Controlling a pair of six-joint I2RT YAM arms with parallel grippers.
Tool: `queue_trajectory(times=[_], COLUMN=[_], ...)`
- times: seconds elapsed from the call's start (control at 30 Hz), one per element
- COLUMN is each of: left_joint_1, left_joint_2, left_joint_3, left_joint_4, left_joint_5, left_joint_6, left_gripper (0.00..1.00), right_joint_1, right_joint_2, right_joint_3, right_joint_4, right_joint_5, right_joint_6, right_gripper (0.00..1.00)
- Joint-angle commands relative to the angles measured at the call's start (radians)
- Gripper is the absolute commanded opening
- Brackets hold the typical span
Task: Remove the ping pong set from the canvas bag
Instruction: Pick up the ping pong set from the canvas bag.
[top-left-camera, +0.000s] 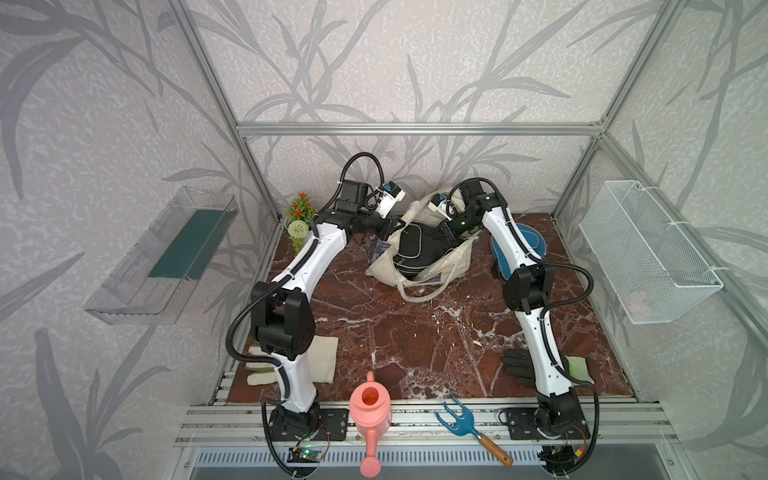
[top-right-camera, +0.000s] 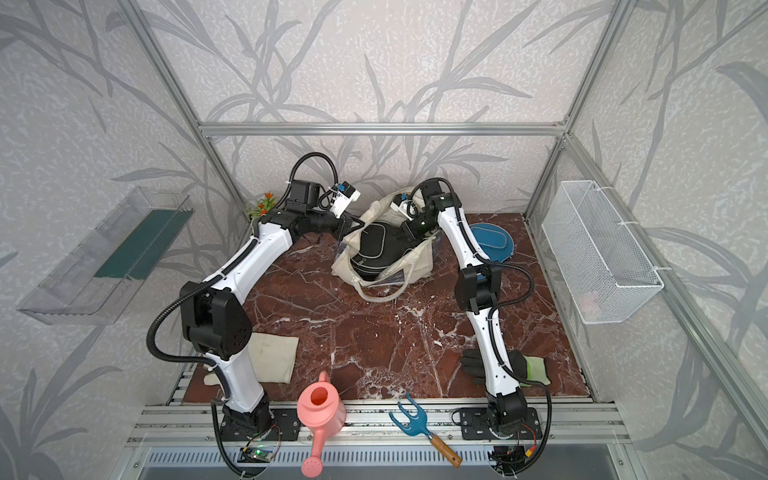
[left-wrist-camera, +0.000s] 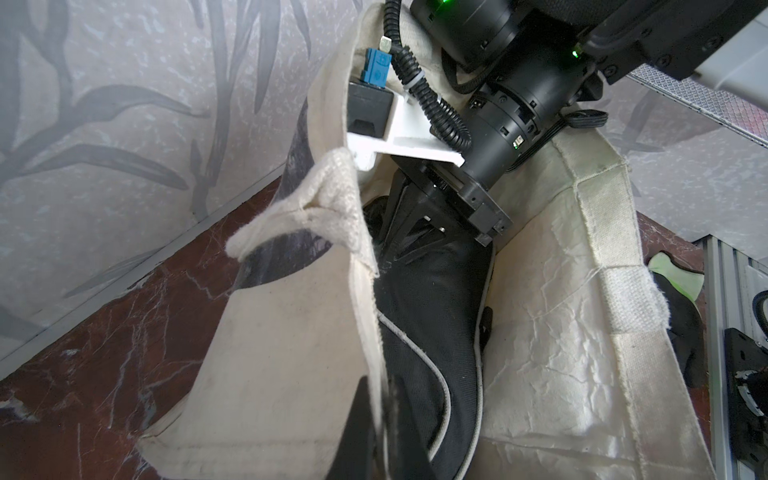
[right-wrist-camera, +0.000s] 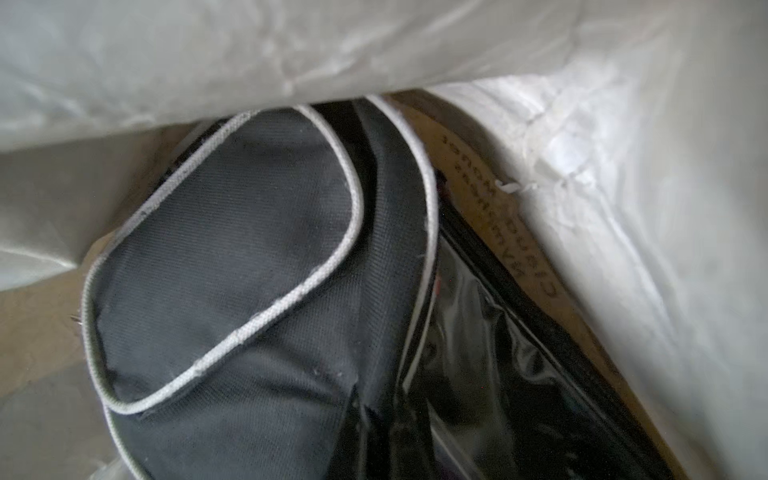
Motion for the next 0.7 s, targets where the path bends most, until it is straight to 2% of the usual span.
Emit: queue_trajectory(times=[0.0,0.17,0.3,0.5,0.57,0.67], left_joint_1=[0.007,0.021,0.042,0.046,0.046,0.046], left_joint_2=[-0.045,-0.036,-0.01,0.044,0.043,0.02], left_joint_3=[-0.002,0.098,0.218,0.402,0.422,0.411], left_joint_4=[-0.071,-0.157,-0.221,-0.339,-0.353,-0.346], left_joint_5=[-0.08,-0.317,-0.401,-0.45,-0.439,-0.401], left_joint_6=[0.006,-0.033,-0.045,-0.027,-0.02,-0.008], left_gripper=[0.0,0.0,0.0,0.0,0.11,0.34], right_joint_1=[0.007,0.062,0.105,0.115,0.116,0.118], right_joint_2=[-0.053,-0.235,-0.408,-0.598,-0.654,-0.723], right_joint_3=[-0.045,-0.148,-0.317,-0.526,-0.61,-0.717], right_joint_4=[-0.17,-0.094,0.092,0.356,0.448,0.577], right_joint_5=[0.049,0.209,0.319,0.367,0.386,0.419], right_joint_6=[-0.034,-0.074,-0.078,-0.059,-0.058,-0.05], right_gripper=[0.0,0.0,0.0,0.0,0.0,0.0])
